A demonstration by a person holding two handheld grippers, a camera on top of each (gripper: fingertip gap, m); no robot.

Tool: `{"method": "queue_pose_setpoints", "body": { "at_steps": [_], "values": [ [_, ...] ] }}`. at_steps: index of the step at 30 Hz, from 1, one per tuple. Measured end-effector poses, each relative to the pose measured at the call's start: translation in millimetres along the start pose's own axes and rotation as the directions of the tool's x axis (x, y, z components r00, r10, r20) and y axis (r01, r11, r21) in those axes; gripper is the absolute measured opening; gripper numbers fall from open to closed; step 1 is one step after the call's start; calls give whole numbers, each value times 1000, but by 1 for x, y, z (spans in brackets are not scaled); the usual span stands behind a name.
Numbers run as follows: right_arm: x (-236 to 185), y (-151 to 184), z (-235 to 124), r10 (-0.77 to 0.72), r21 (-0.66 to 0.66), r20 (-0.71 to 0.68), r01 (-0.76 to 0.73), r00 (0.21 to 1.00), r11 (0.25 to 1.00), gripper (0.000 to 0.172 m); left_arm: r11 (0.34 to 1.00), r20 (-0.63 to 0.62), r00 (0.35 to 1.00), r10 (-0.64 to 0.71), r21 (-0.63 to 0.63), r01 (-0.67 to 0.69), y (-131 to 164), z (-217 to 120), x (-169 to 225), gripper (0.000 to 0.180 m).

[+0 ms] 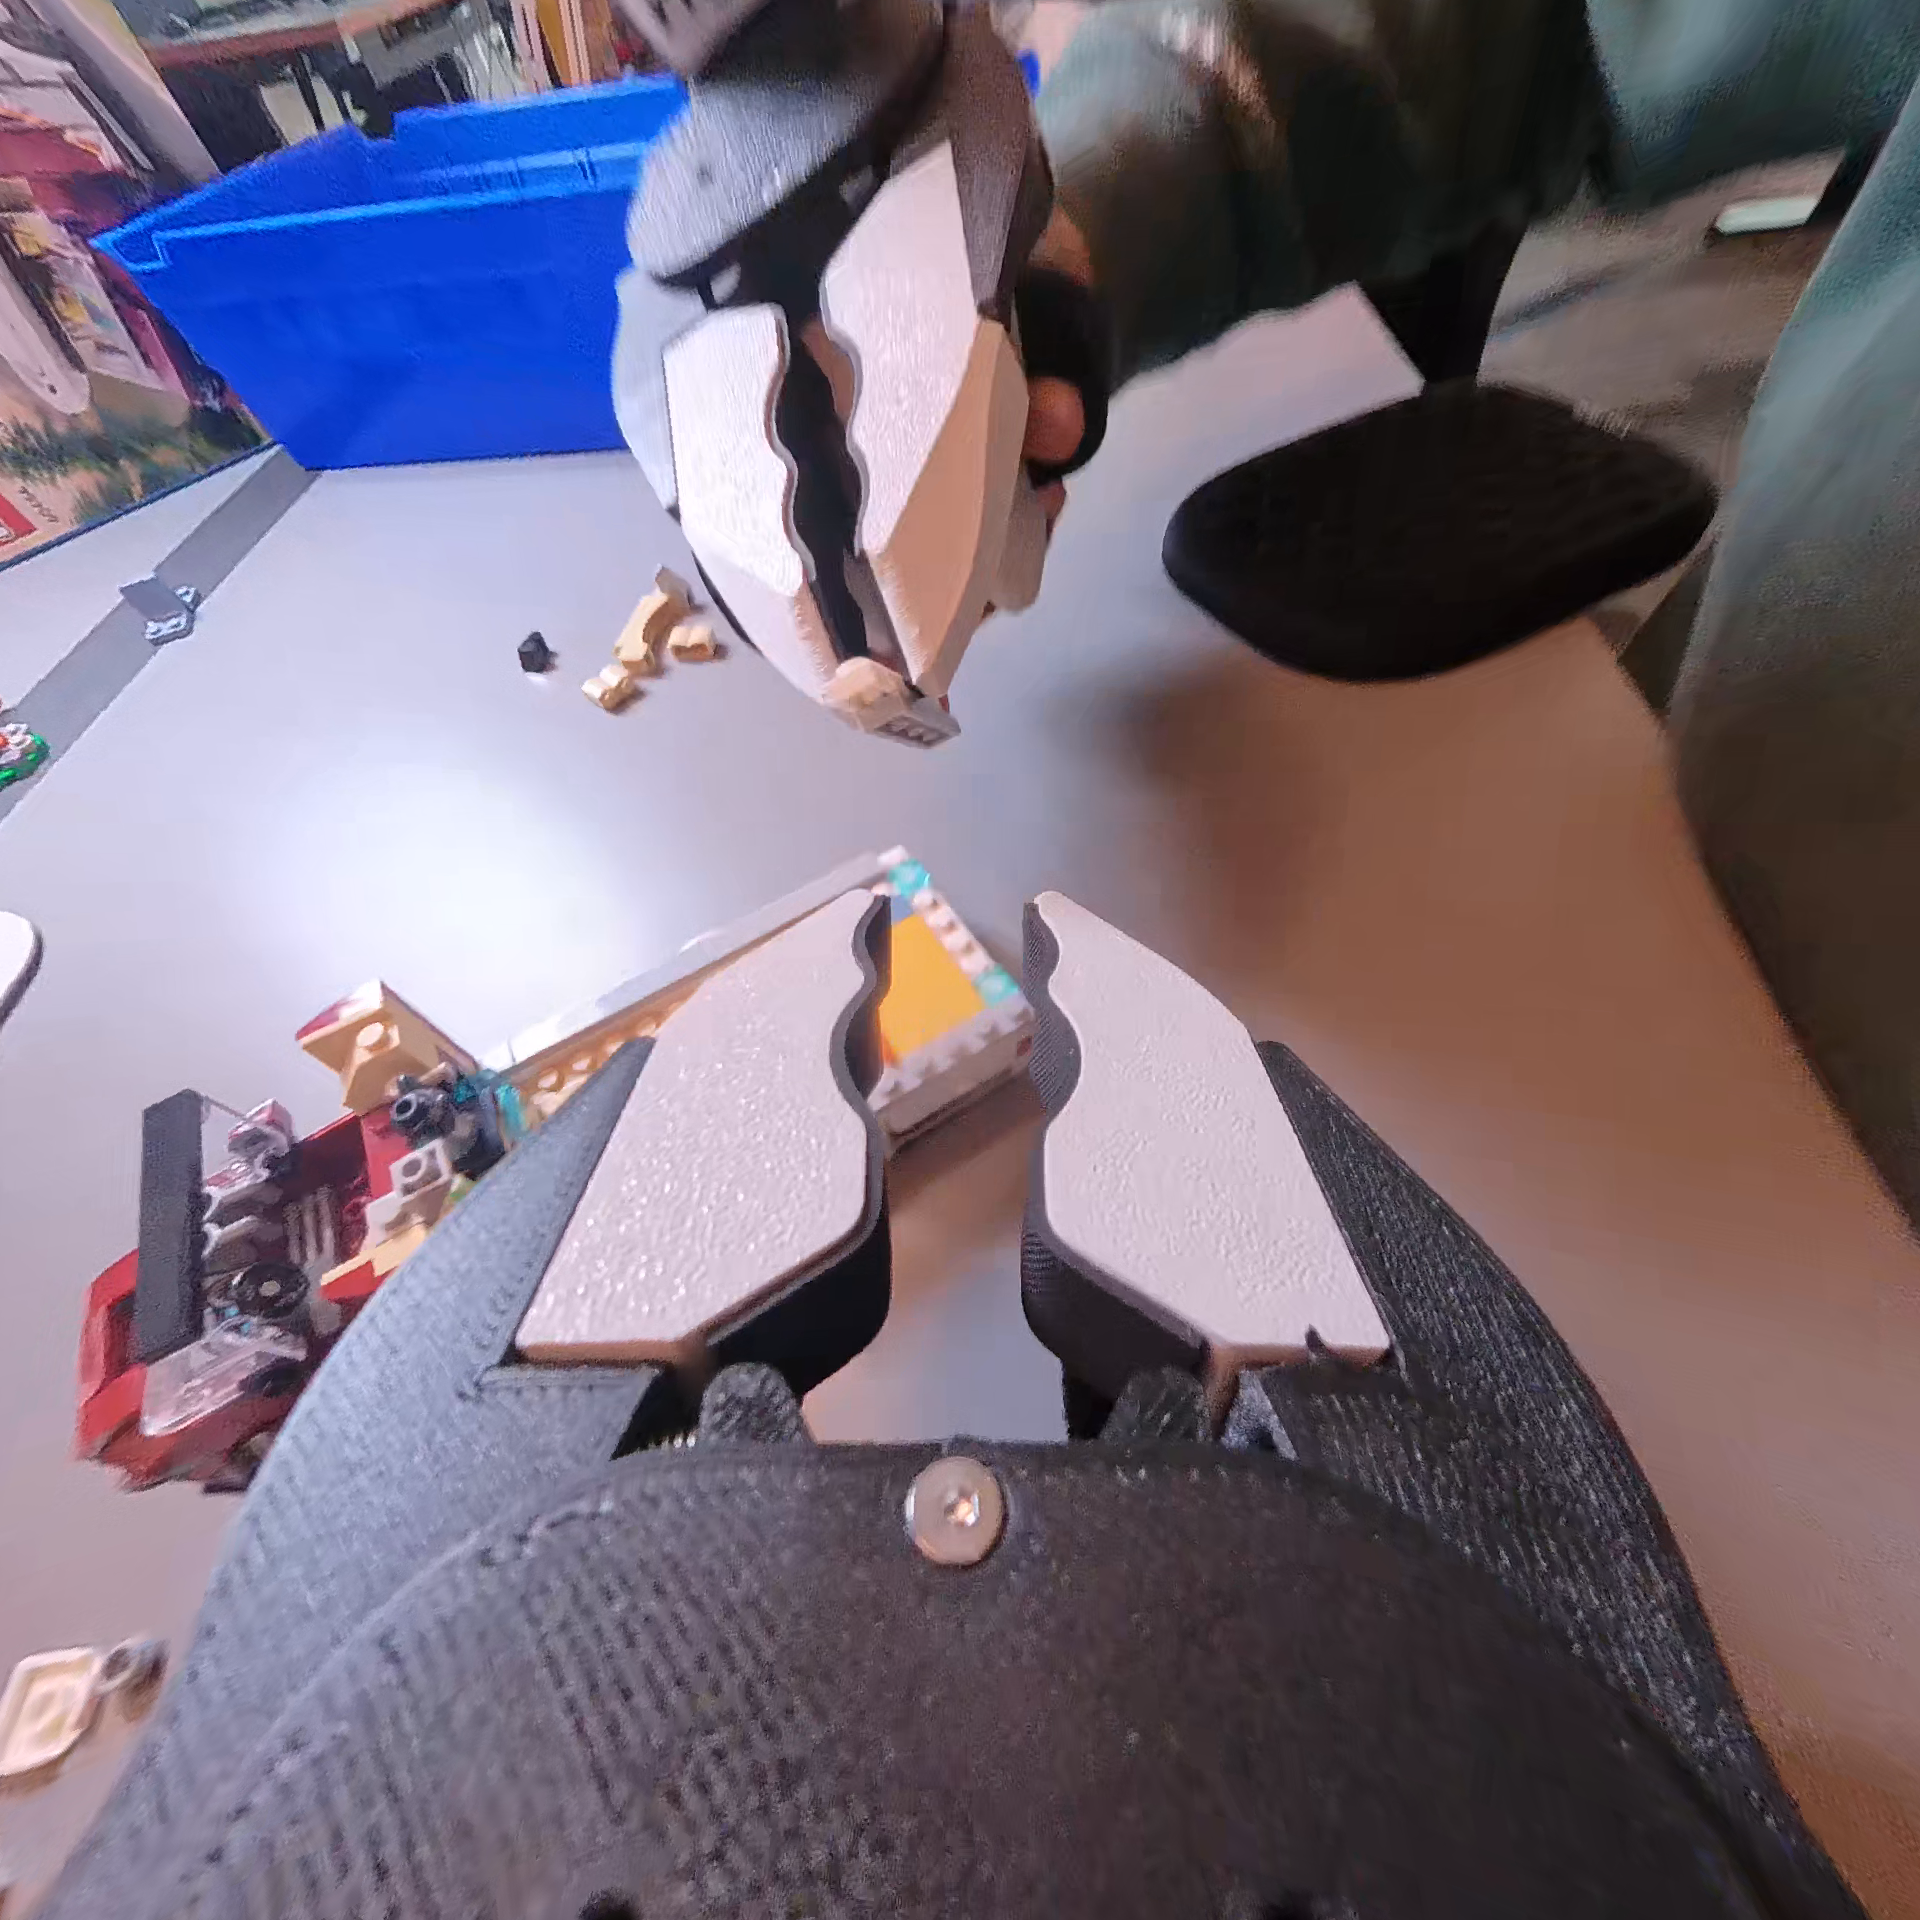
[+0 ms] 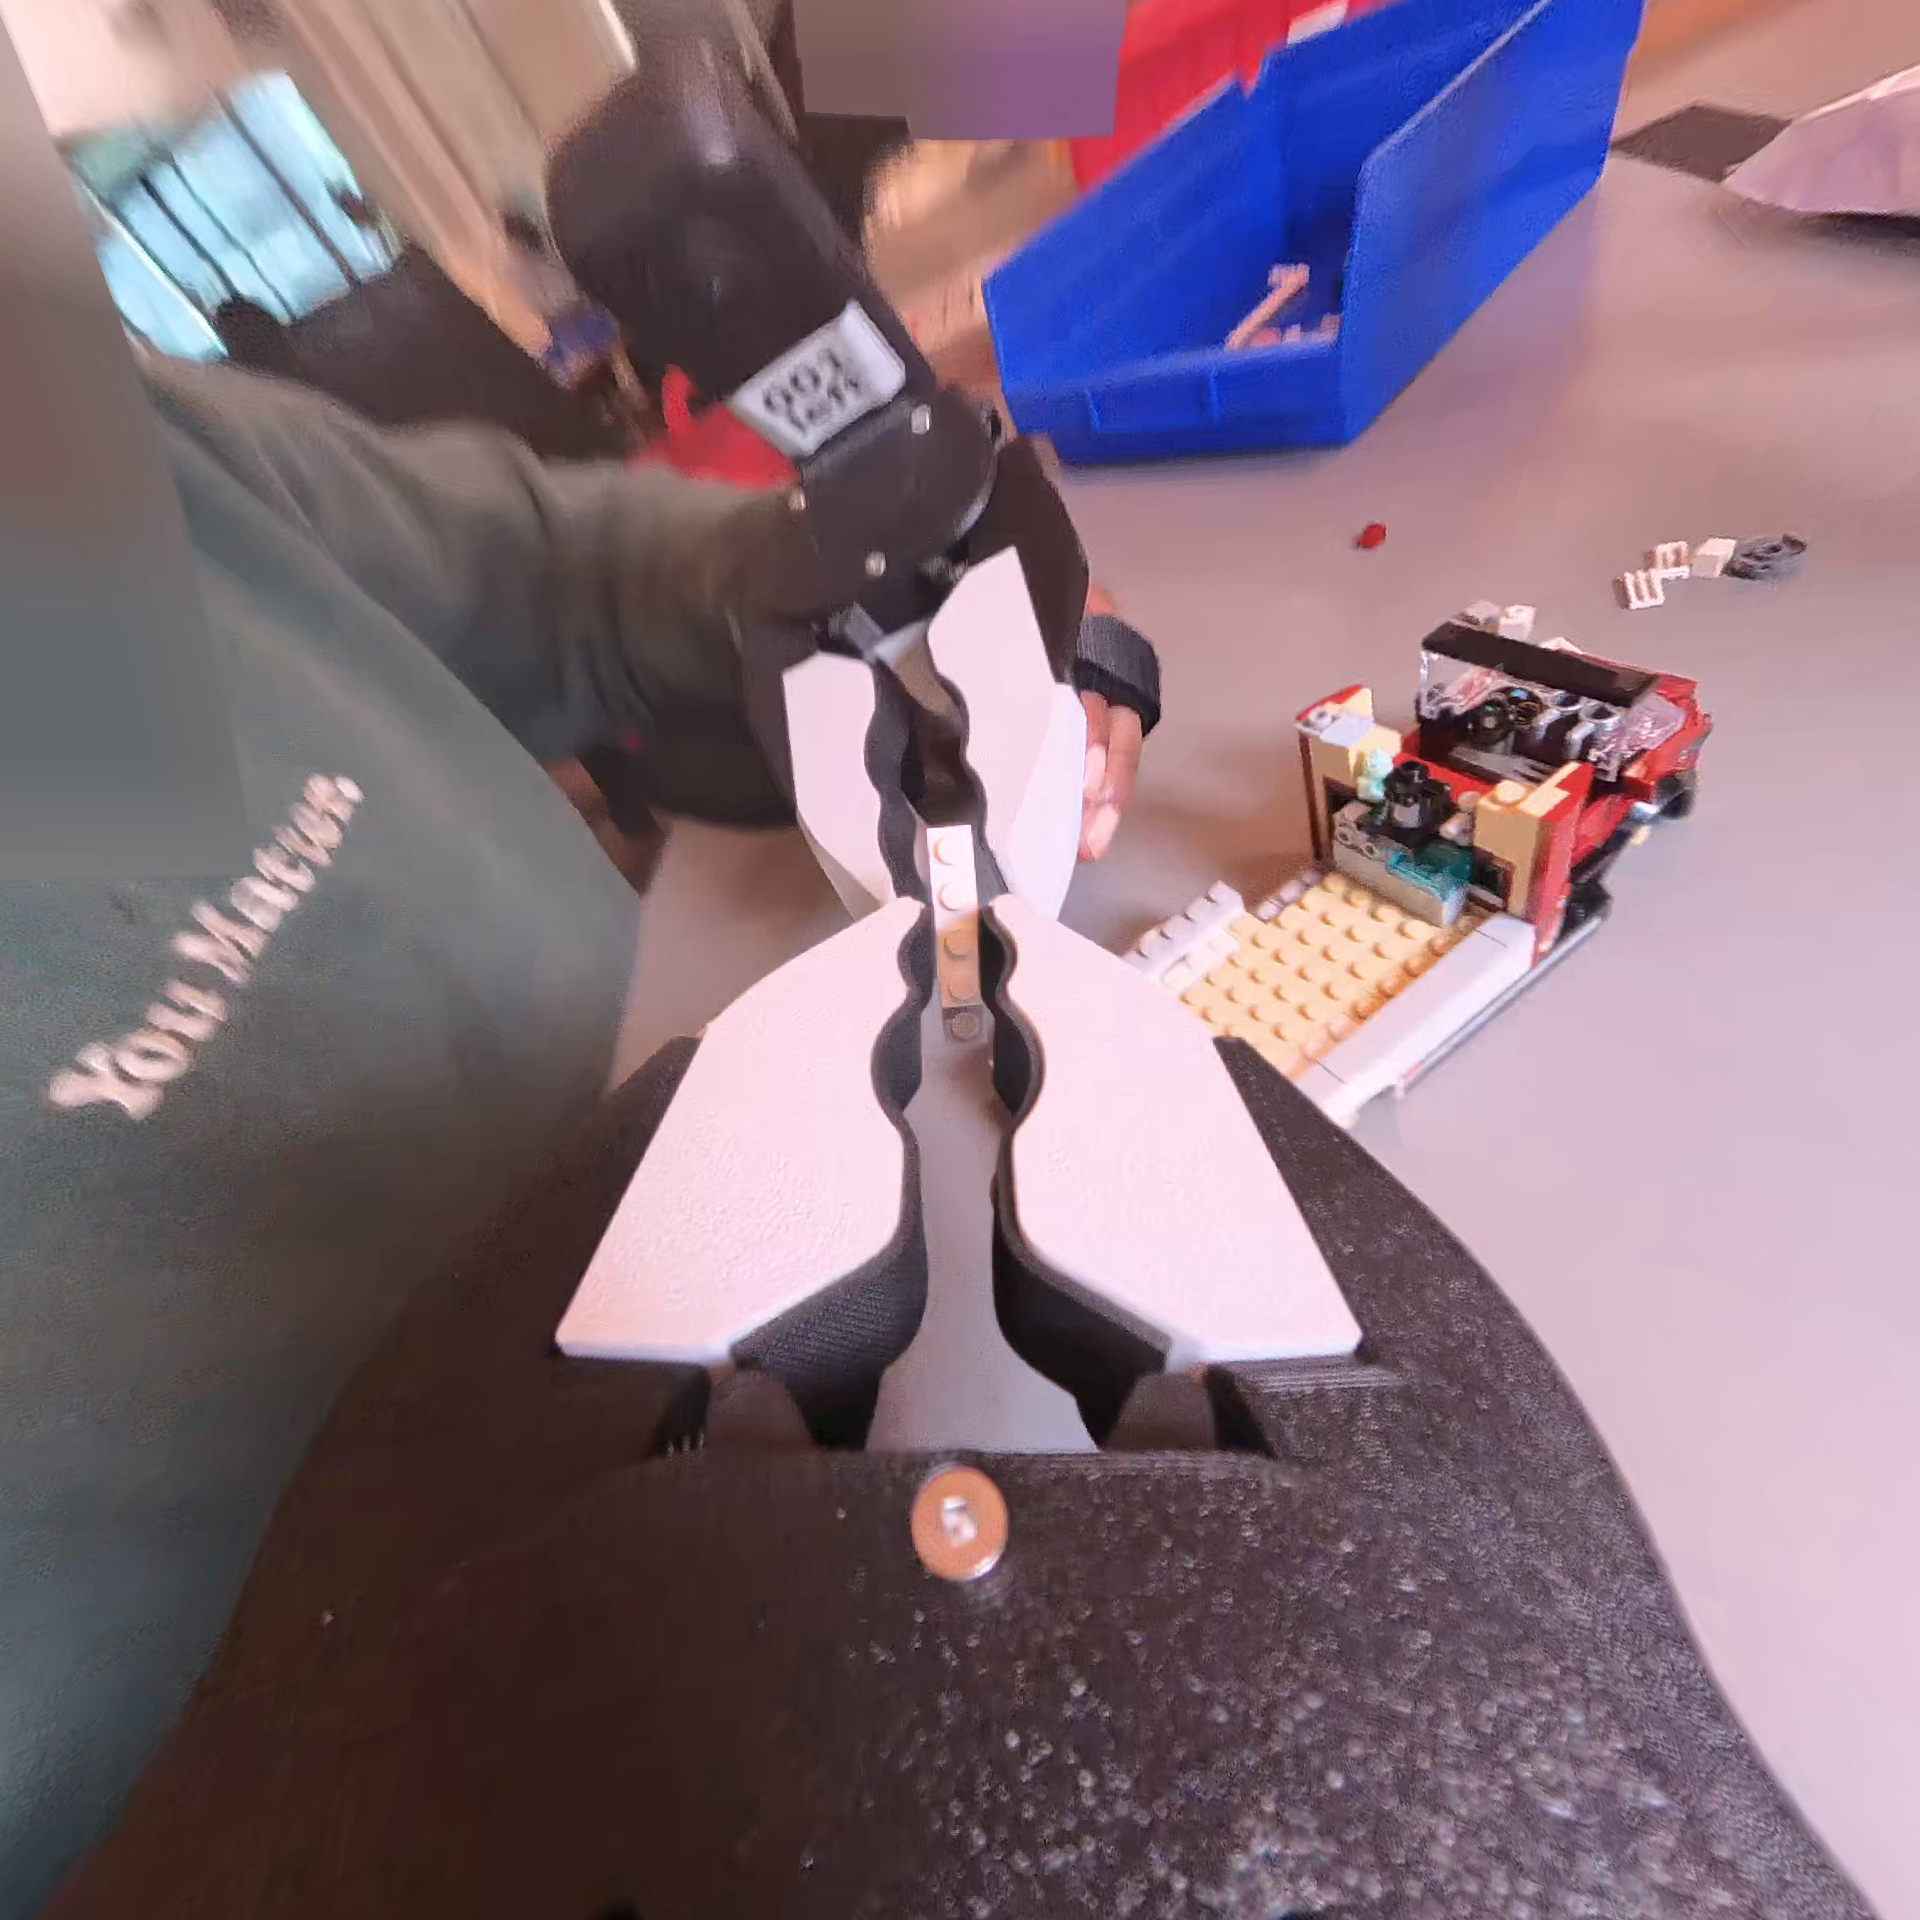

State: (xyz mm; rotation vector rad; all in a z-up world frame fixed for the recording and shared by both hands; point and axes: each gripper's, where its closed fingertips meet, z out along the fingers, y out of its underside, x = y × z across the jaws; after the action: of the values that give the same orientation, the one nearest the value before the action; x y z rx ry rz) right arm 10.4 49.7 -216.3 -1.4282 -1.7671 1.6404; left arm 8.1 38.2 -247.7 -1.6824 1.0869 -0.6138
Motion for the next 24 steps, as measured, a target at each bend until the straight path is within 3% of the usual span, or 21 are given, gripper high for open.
{"method": "queue_pose_setpoints", "body": {
  "at_steps": [6,12,19,24],
  "values": [
    [-15,-14,0,140,194,109,-159,984,968,8,973,-49,984,-169,150,175,-29,-3,3,20],
    [-25,-19,4,139,254,150,-174,979,951,8,926,-123,954,-274,236,296,-48,-9,8,16],
    [-20,-24,4,104,302,39,-111,994,947,8,873,-143,913,-382,267,408,-51,-12,2,15],
    [-14,-28,6,140,358,-26,-121,990,926,8,884,-97,916,-389,241,401,-45,-5,2,14]
  ]
}}
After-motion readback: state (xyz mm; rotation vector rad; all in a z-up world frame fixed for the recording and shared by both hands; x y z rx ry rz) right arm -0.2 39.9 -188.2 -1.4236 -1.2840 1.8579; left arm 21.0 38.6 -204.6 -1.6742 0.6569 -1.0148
